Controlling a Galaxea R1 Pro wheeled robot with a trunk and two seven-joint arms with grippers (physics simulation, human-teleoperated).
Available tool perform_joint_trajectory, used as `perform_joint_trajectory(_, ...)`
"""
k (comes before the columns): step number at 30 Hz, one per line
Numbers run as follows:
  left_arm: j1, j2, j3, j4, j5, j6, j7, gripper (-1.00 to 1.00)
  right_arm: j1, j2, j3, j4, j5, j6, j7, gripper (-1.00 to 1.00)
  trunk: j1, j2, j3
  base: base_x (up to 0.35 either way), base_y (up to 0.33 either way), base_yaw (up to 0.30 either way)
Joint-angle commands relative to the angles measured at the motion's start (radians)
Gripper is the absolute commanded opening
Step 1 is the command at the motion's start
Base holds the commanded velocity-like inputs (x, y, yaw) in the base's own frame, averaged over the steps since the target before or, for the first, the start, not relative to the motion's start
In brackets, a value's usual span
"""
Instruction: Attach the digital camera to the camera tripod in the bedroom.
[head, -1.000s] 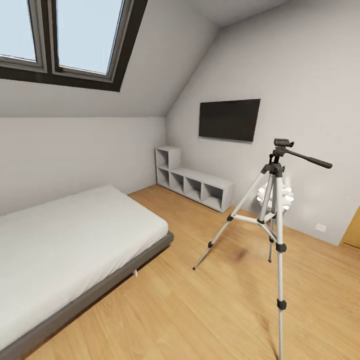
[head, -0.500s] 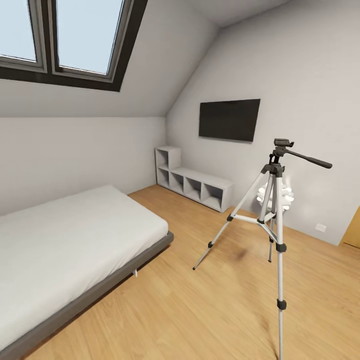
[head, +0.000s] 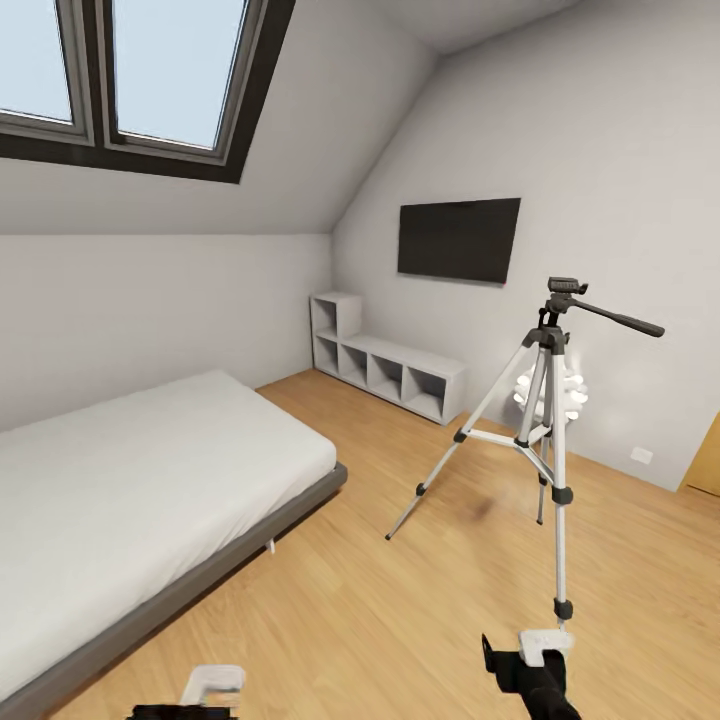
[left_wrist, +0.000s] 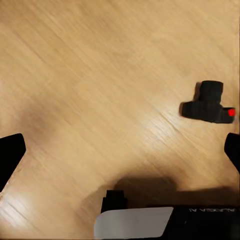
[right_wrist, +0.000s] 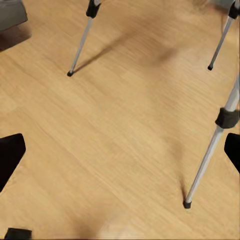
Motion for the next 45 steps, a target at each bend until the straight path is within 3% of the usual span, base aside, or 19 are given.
perform_joint_trajectory(1, -0.020, -0.007, 0.001, -0.048, 0.000, 0.049, -0.002, 1.00, -0.038, 0.001, 0.001, -0.025, -0.001, 0.038, -0.003, 1.00, 0.000, -0.001, -0.001, 0.000, 0.000, 0.000)
perform_joint_trajectory(5, -0.089, -0.014, 0.001, -0.105, 0.000, 0.131, -0.004, 1.00, -0.121, 0.004, 0.000, -0.049, -0.002, 0.100, -0.002, 1.00, 0.000, -0.001, -0.001, 0.000, 0.000, 0.000)
perform_joint_trajectory(9, -0.224, -0.017, 0.001, -0.129, 0.002, 0.220, -0.012, 1.00, -0.230, 0.010, 0.001, -0.062, -0.002, 0.160, -0.001, 1.00, 0.000, -0.001, -0.001, 0.000, 0.000, 0.000)
perform_joint_trajectory(11, -0.264, -0.018, 0.001, -0.131, 0.003, 0.232, -0.021, 1.00, -0.263, 0.012, 0.001, -0.063, -0.002, 0.170, -0.001, 1.00, 0.000, -0.001, -0.001, 0.000, 0.000, 0.000)
perform_joint_trajectory(12, -0.322, -0.019, 0.001, -0.132, 0.003, 0.232, -0.042, 1.00, -0.305, 0.020, 0.001, -0.065, -0.003, 0.178, -0.001, 1.00, 0.000, -0.001, -0.001, 0.000, 0.000, 0.000)
perform_joint_trajectory(15, -0.375, -0.018, 0.001, -0.132, 0.003, 0.232, -0.079, 1.00, -0.338, 0.032, 0.001, -0.065, -0.003, 0.182, -0.001, 1.00, 0.000, -0.001, -0.001, 0.000, 0.000, 0.000)
perform_joint_trajectory(23, -0.410, -0.017, -0.003, -0.135, 0.003, 0.232, -0.185, 1.00, -0.357, 0.042, 0.008, -0.024, -0.003, 0.179, 0.000, 1.00, 0.000, -0.001, -0.001, 0.000, 0.000, 0.000)
perform_joint_trajectory(28, -0.415, -0.015, -0.005, -0.128, 0.003, 0.232, -0.221, 1.00, -0.359, 0.044, 0.013, 0.141, -0.002, 0.161, 0.000, 1.00, 0.000, -0.001, -0.001, 0.000, 0.000, 0.000)
perform_joint_trajectory(29, -0.415, -0.015, -0.006, -0.096, 0.003, 0.232, -0.228, 1.00, -0.360, 0.044, 0.014, 0.242, -0.001, 0.081, 0.000, 1.00, 0.000, -0.001, -0.001, 0.000, 0.000, 0.000)
perform_joint_trajectory(34, -0.416, -0.018, -0.008, -0.010, 0.002, 0.134, -0.227, 1.00, -0.360, 0.044, 0.015, 0.273, 0.000, -0.069, -0.001, 1.00, 0.000, -0.001, -0.001, 0.000, 0.000, 0.000)
perform_joint_trajectory(40, -0.416, -0.018, -0.008, 0.057, 0.002, 0.060, -0.226, 1.00, -0.360, 0.044, 0.025, 0.278, 0.000, -0.164, 0.000, 1.00, 0.000, -0.001, -0.001, 0.000, 0.000, 0.000)
perform_joint_trajectory(42, -0.416, -0.019, -0.008, 0.078, 0.002, 0.025, -0.226, 1.00, -0.360, 0.044, 0.052, 0.293, 0.000, -0.211, 0.000, 1.00, 0.000, -0.001, -0.001, 0.000, 0.000, 0.000)
perform_joint_trajectory(45, -0.416, -0.019, -0.009, 0.087, 0.002, 0.014, -0.226, 1.00, -0.360, 0.044, 0.061, 0.326, 0.001, -0.225, 0.000, 1.00, 0.000, -0.001, -0.001, 0.000, 0.000, 0.000)
